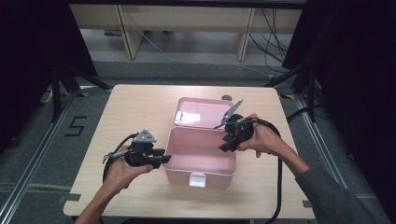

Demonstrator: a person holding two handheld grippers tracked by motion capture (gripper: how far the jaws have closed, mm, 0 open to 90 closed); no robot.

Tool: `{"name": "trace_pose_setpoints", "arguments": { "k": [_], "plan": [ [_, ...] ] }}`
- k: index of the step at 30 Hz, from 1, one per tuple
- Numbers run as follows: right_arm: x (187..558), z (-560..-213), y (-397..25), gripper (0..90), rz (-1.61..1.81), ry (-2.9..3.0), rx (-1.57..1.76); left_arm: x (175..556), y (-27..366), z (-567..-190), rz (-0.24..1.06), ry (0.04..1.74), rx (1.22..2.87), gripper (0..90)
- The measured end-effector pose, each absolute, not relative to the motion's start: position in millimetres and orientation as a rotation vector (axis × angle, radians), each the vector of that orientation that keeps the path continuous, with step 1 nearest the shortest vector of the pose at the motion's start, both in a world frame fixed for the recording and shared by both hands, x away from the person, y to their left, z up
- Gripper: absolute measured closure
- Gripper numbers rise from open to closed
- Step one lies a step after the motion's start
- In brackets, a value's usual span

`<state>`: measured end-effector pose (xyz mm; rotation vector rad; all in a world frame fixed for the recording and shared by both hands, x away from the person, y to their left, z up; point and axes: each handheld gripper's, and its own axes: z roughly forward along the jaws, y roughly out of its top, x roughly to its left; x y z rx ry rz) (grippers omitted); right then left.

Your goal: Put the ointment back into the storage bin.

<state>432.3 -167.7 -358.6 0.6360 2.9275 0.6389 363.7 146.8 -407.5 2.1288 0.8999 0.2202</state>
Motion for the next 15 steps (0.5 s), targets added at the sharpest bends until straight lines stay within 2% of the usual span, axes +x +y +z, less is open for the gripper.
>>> {"name": "trace_pose_setpoints", "arguments": {
  "k": [15],
  "plan": [
    [436, -347, -189, 58.2, 0.677, 2.856, 0.747, 382, 145, -406, 0.215, 0.911, 2.130, 62.9]
  ]
}}
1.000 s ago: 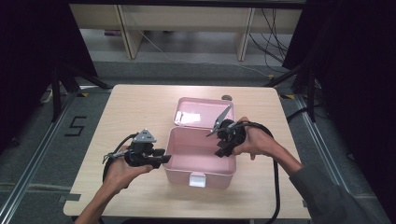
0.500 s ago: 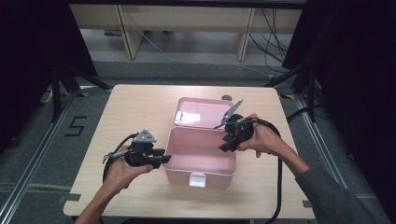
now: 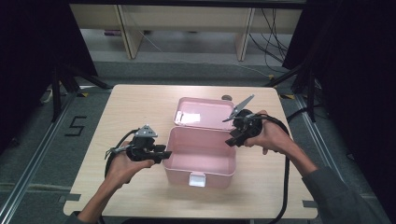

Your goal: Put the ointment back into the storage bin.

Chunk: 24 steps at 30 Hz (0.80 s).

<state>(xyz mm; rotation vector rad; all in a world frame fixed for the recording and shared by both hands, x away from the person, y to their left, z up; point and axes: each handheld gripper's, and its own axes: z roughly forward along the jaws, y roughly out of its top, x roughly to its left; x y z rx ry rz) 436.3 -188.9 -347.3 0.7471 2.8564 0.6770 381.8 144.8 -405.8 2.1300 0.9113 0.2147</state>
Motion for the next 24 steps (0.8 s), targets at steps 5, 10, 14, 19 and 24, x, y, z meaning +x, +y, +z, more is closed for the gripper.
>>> {"name": "trace_pose_setpoints", "arguments": {
  "k": [5, 10, 14, 19, 24],
  "plan": [
    [441, -345, -199, 57.3, 0.672, 2.819, 0.827, 397, 143, -406, 0.215, 0.943, 2.121, 60.4],
    [450, -343, -210, 56.4, 0.675, 2.774, 0.910, 412, 141, -400, 0.230, 0.969, 2.152, 59.4],
    [458, -345, -216, 55.9, 0.670, 2.752, 0.943, 424, 136, -397, 0.247, 0.977, 2.172, 59.3],
    [464, -345, -220, 55.7, 0.678, 2.739, 0.982, 439, 129, -393, 0.242, 0.994, 2.217, 59.0],
    [470, -346, -222, 55.2, 0.688, 2.733, 0.997, 448, 126, -395, 0.236, 1.004, 2.236, 59.4]
  ]
}}
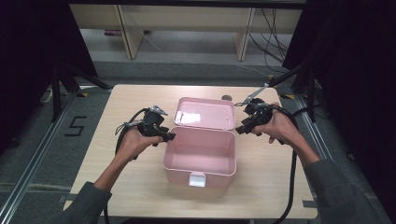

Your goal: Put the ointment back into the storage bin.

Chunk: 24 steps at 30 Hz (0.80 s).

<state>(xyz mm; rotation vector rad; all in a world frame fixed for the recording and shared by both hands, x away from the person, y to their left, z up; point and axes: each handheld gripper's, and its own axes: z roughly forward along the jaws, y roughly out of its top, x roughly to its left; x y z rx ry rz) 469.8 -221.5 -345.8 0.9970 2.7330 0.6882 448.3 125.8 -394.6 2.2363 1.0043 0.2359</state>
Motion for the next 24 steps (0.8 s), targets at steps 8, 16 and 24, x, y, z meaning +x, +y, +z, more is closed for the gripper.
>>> {"name": "trace_pose_setpoints", "arguments": {
  "k": [8, 16, 24],
  "plan": [
    [479, -350, -220, 54.8, 0.682, 2.721, 1.019, 460, 120, -399, 0.230, 1.018, 2.249, 61.6],
    [480, -350, -220, 54.6, 0.664, 2.724, 1.035, 464, 116, -398, 0.233, 1.003, 2.278, 67.5],
    [486, -353, -223, 54.5, 0.671, 2.706, 1.070, 465, 108, -401, 0.253, 0.984, 2.304, 75.7]
  ]
}}
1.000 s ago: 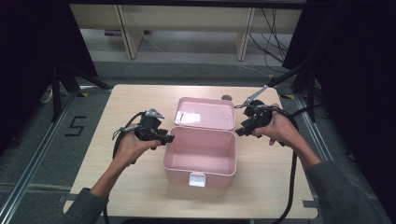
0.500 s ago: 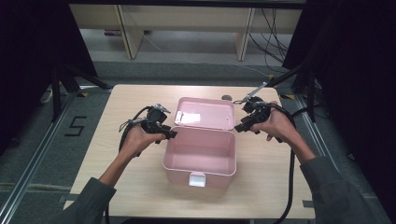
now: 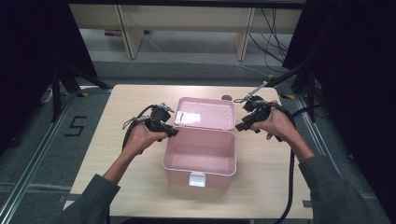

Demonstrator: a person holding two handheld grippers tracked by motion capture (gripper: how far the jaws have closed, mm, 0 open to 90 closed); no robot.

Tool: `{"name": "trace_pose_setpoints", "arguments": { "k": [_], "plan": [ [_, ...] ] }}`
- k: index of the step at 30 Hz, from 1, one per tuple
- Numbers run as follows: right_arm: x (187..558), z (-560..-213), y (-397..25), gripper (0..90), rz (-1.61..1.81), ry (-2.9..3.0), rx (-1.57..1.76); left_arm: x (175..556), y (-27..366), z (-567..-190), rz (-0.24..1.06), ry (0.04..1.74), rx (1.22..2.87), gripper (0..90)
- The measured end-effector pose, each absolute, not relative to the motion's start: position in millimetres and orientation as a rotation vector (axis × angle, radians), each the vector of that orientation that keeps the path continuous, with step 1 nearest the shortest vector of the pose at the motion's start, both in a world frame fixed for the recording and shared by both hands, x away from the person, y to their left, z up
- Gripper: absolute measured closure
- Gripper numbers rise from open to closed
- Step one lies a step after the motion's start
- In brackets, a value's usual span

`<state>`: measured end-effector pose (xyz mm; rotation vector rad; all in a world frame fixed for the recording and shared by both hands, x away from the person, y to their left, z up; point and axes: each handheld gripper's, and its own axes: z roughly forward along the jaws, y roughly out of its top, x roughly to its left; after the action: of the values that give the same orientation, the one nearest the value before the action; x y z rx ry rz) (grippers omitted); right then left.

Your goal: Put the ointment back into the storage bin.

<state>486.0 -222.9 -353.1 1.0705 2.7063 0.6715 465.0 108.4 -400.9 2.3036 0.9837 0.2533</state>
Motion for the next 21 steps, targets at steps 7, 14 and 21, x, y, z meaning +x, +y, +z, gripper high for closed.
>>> {"name": "trace_pose_setpoints", "arguments": {
  "k": [7, 14, 21],
  "plan": [
    [493, -355, -221, 54.5, 0.674, 2.679, 1.136, 463, 106, -400, 0.278, 1.012, 2.304, 77.9],
    [504, -355, -219, 54.7, 0.708, 2.628, 1.204, 461, 105, -399, 0.291, 1.026, 2.308, 78.3],
    [515, -351, -215, 54.7, 0.719, 2.601, 1.208, 459, 107, -401, 0.287, 1.046, 2.278, 78.3]
  ]
}}
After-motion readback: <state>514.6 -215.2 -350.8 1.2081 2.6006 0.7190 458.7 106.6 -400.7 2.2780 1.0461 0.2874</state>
